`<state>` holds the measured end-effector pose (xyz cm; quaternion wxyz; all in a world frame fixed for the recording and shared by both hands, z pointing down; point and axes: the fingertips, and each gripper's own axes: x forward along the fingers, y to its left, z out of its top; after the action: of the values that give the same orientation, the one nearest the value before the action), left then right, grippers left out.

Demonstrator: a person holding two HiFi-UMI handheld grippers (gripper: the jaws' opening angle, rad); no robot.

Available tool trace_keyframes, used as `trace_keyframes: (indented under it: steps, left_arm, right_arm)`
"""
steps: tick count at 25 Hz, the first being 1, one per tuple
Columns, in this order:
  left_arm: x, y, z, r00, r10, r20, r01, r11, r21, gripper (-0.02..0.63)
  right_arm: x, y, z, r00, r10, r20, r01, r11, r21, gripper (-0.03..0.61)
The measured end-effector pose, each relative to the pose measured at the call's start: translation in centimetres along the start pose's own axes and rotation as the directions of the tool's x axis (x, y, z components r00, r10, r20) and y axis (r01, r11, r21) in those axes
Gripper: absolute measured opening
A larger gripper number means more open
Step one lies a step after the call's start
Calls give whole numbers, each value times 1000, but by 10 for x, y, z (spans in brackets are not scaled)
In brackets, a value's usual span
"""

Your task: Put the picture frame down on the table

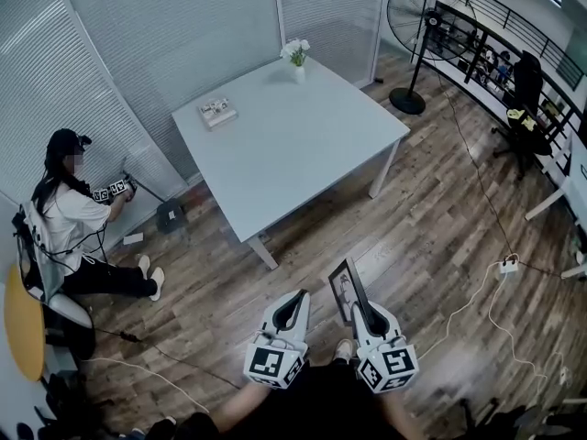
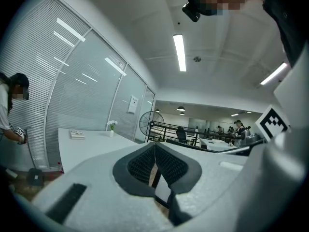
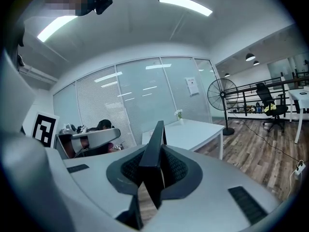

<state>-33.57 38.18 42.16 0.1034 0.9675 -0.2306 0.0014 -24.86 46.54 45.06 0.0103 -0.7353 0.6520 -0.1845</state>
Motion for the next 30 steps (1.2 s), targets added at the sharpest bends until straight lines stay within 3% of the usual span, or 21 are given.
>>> trace_keyframes:
  steps: [9, 17, 23, 30]
  left_arm:
    - [-12, 35, -6, 998, -60, -24, 59, 998, -5, 18]
    - [16, 47, -16, 996, -73, -48, 72, 997, -23, 17]
    - [79, 56, -19, 997, -53, -47, 53, 999, -10, 17]
    - [195, 67, -5, 999, -7, -43, 7, 1000, -5, 17]
  right_arm:
    - [19, 30, -9, 998, -54, 8, 54, 998, 26, 58]
    - [44, 12, -10, 998, -63, -2, 63, 997, 48, 58]
    - [87, -36, 4, 999, -33, -7, 33, 998, 51, 58]
    - [159, -114, 51, 999, 32, -21, -31, 999, 43, 58]
